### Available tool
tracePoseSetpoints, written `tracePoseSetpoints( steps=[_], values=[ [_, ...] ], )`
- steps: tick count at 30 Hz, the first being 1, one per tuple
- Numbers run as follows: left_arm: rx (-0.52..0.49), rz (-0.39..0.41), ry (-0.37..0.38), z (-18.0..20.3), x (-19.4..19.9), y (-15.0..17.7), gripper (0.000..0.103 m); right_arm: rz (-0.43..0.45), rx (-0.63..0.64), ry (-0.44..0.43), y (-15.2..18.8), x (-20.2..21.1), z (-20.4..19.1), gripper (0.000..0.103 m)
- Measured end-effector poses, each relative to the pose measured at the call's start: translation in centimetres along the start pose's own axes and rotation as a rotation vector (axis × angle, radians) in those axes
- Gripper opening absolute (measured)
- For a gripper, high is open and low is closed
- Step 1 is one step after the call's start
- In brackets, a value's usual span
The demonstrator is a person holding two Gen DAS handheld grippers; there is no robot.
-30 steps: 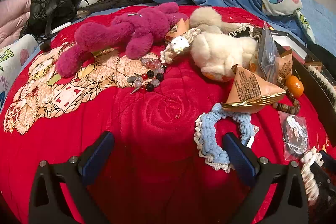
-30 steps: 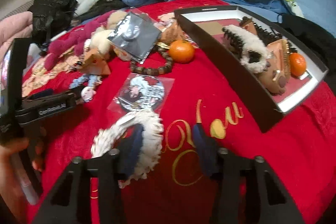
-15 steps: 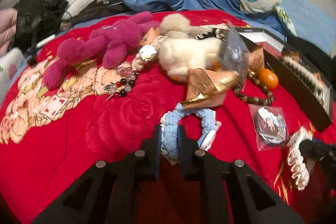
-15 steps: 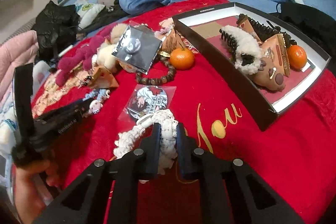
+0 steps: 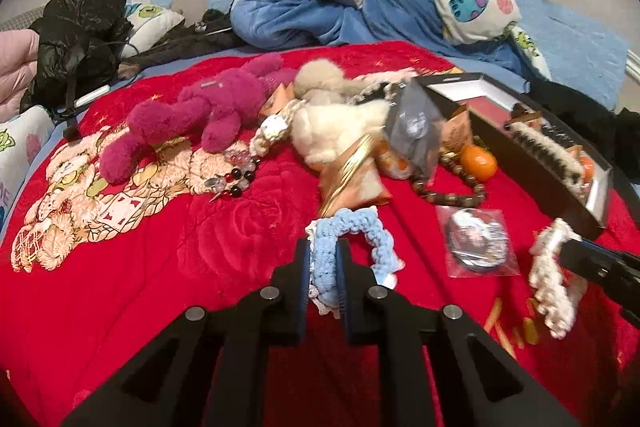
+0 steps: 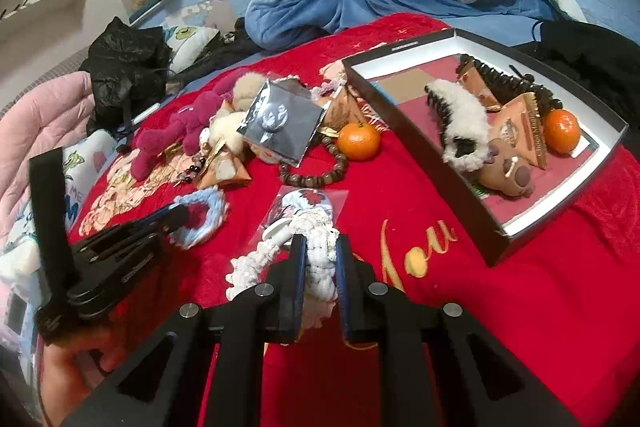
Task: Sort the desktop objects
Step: 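Grasp the blue scrunchie with the left tool while the right tool holds the white scrunchie, then carry both scrunchies over the red-lined box with both tools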
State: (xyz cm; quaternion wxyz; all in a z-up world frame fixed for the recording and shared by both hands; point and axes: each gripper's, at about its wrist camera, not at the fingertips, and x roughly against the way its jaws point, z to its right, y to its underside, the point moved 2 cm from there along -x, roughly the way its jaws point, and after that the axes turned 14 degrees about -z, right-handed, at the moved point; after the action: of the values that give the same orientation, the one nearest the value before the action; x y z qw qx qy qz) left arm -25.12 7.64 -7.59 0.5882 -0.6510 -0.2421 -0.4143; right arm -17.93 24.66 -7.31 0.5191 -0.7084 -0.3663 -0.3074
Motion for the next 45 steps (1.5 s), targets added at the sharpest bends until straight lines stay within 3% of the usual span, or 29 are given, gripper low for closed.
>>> tracePoseSetpoints(
  steps=[11,25,33,45],
  values=[
    [-0.061,0.066,0.02,2.9,4.1,1.4,0.013,0.042,-0.026,-0.015,-0.3,1.9,1.5,0.015],
    [-0.101,0.08,0.101,6.9,4.9,1.8,0.013,0.078,-0.056,-0.021,-0.5,3.5,3.9,0.015],
    [-0.135,0.11,0.195,10.1,5.8,2.3,0.013,0.123,-0.098,-0.009,-0.4,6.0,7.3,0.015],
    [-0.225,0.128,0.266,15.4,6.6,3.5,0.013,0.21,-0.194,0.093,-0.1,9.8,14.9,0.015]
  ],
)
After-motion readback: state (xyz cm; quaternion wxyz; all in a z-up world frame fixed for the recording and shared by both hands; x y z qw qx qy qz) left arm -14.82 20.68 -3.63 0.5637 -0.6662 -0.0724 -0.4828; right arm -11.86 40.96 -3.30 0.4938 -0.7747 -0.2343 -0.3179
